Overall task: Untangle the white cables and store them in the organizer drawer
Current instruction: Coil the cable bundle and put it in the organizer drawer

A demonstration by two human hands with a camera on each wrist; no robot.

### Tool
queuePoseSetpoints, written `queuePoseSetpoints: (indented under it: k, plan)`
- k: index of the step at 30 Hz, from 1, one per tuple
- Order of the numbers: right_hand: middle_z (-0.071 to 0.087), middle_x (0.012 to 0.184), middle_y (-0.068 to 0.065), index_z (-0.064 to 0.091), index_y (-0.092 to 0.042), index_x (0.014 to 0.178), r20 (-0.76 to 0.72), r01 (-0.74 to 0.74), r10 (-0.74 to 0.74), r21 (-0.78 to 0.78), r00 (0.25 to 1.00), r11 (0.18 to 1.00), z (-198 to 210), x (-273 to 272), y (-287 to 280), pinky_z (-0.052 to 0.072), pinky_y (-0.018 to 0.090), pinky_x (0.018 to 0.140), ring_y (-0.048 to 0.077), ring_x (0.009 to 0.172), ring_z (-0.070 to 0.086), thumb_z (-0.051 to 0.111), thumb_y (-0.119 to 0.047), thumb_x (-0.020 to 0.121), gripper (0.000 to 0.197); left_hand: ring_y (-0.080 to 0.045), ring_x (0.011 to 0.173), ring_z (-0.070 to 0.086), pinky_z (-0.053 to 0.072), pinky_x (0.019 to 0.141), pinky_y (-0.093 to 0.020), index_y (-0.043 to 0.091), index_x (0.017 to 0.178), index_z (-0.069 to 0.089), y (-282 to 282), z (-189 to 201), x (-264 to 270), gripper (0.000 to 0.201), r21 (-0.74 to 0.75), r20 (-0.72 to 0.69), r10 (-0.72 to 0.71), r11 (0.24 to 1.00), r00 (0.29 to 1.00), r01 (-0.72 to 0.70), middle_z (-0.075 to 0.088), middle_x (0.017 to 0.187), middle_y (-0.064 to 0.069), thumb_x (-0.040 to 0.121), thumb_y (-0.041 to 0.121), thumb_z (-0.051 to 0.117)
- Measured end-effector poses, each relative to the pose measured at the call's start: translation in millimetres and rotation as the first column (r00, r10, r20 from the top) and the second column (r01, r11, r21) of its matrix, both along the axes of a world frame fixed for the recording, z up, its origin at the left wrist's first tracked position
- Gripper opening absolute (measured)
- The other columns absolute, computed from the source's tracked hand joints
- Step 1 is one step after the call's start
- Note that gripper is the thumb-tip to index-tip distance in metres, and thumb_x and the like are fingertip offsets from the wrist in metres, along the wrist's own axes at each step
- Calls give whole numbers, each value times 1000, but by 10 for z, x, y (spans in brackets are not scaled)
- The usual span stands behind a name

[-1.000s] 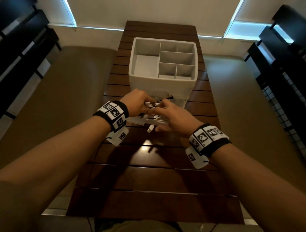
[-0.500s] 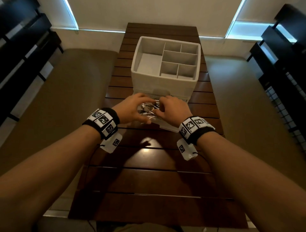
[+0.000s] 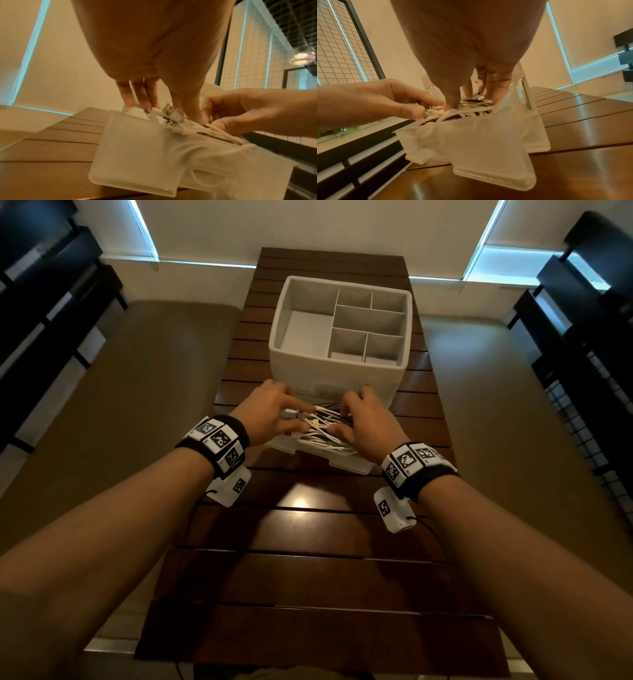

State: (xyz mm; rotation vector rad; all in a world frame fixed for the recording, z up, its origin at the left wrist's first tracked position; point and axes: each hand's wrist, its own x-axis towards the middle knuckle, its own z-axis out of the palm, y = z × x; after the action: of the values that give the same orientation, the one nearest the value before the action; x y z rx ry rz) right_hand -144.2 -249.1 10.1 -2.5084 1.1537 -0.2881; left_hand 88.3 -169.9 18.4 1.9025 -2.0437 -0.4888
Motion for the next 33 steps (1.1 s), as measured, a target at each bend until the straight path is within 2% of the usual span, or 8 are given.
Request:
queuePoseSetpoints:
  k: [3,6,10,12,15,17,29,33]
  plan:
    - [49,119,7,56,-17,125,40,1,0,-23,999,1000,-20,-27,24,44,33,75,24,95,54,74,-43,92,45,-23,109,45,44,95,-42,29,100,76,13,-11,-10,50,-121,-139,238,959,961,-255,47,113,-3,74,72,76]
    - [52,119,7,61,-22,129,17,-39,40,-52,999,998,-42,-45,32,45,33,77,26,106,56,71,-41,95,41,-22,111,52,51,96,-36,18,113,53,-83,-5,16,71,-87,-444,482,816,756,-571,45,123,-4,69,59,90]
    - [54,119,8,67,-25,131,-4,-51,51,-70,999,996,-47,-43,35,49,36,79,28,109,57,71,-39,96,38,-9,122,57,53,98,-22,21,145,35,-262,92,77,95,98,-699,384,887,603,-451,53,134,4,74,47,92]
    - [55,119,8,68,-26,130,-24,-47,45,-94,999,994,-46,-21,30,50,37,79,29,108,58,70,-38,96,36,0,111,58,55,84,-14,23,142,44,-285,145,86,78,81,-647,357,911,674,-404,58,124,12,80,38,89]
    - [56,116,10,69,-23,124,-64,-33,26,-112,998,993,-23,41,16,51,39,78,31,104,60,69,-39,98,31,-12,111,64,56,93,-26,19,138,56,-302,169,167,66,1,-555,341,912,758,-410,66,125,5,82,31,89]
    - [56,113,12,69,-18,116,-92,-27,15,-125,996,992,-3,88,17,53,41,77,33,99,61,67,-39,99,27,-15,115,63,54,91,-23,18,141,56,-284,187,226,67,-6,-533,319,925,783,-381,66,130,1,83,27,87]
    - [71,98,9,64,-13,107,-121,48,-77,-222,990,974,-23,141,104,53,41,71,32,88,68,63,-36,101,23,-13,117,62,52,102,-32,20,147,54,-185,361,294,69,35,-400,232,971,886,-238,67,136,-3,85,29,85]
    - [72,100,9,65,-16,117,21,67,-64,-187,998,980,109,-5,138,57,42,74,32,90,69,60,-32,102,23,-12,116,62,51,101,-31,21,146,55,-172,364,285,70,36,-387,248,967,888,-254,67,136,-2,84,32,85]
